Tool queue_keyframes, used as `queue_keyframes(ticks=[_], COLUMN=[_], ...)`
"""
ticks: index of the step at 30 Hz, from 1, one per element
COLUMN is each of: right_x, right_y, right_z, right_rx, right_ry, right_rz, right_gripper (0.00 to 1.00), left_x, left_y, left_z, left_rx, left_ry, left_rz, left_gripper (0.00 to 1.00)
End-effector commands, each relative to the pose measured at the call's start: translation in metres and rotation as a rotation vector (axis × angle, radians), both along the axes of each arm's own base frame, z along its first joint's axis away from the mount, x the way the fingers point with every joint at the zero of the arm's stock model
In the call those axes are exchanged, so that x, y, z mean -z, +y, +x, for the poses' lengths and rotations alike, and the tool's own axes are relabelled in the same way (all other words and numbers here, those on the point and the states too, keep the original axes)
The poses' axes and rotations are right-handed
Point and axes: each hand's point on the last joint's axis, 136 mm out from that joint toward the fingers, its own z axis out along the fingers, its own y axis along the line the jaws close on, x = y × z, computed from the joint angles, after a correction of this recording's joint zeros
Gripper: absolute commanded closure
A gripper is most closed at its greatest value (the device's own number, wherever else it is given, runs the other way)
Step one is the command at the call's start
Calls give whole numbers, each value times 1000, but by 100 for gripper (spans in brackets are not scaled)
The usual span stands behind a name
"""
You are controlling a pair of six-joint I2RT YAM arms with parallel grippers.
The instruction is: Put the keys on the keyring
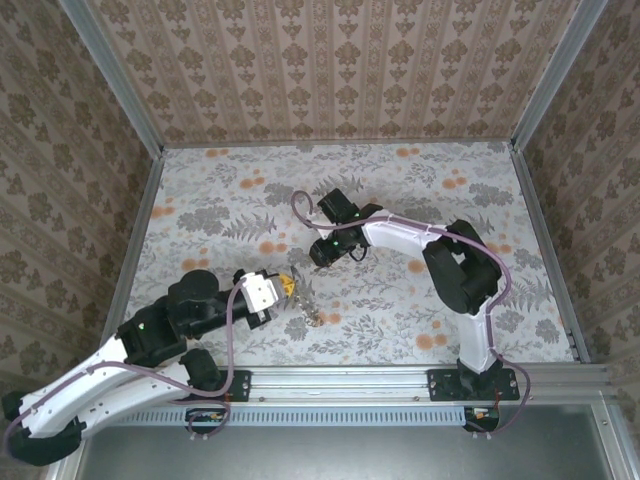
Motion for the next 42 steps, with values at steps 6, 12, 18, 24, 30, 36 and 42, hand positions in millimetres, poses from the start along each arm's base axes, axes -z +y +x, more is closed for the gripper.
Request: queue_keyframes(ticks=[6, 12, 18, 24, 30, 36, 42], right_x=[15, 22, 27, 29, 29, 28, 31], right_y=[0, -2, -3, -7, -15, -20, -20], right_z=[3, 1, -2, -5, -13, -22, -34], right_rx=[-30, -33, -35, -23, -3, 22, 53], right_ry=[22, 33, 51, 60, 50, 50, 83], right_rz=[-57, -65, -72, -80, -94, -86, -59], right_gripper=[63, 63, 63, 66, 62, 63, 63], left_x=[-3, -1, -3, -2, -2, -2, -5], left_y=[-3, -6, -5, -5, -6, -6, -5], left_z=[16, 21, 22, 22, 22, 23, 23], left_rx=[-49, -51, -52, -53, -50, -52, -55], left_ry=[75, 101, 102, 114, 114, 113, 111], left_rz=[-26, -21, -33, -34, -33, -28, -30], left_gripper=[100, 100, 100, 100, 100, 100, 100])
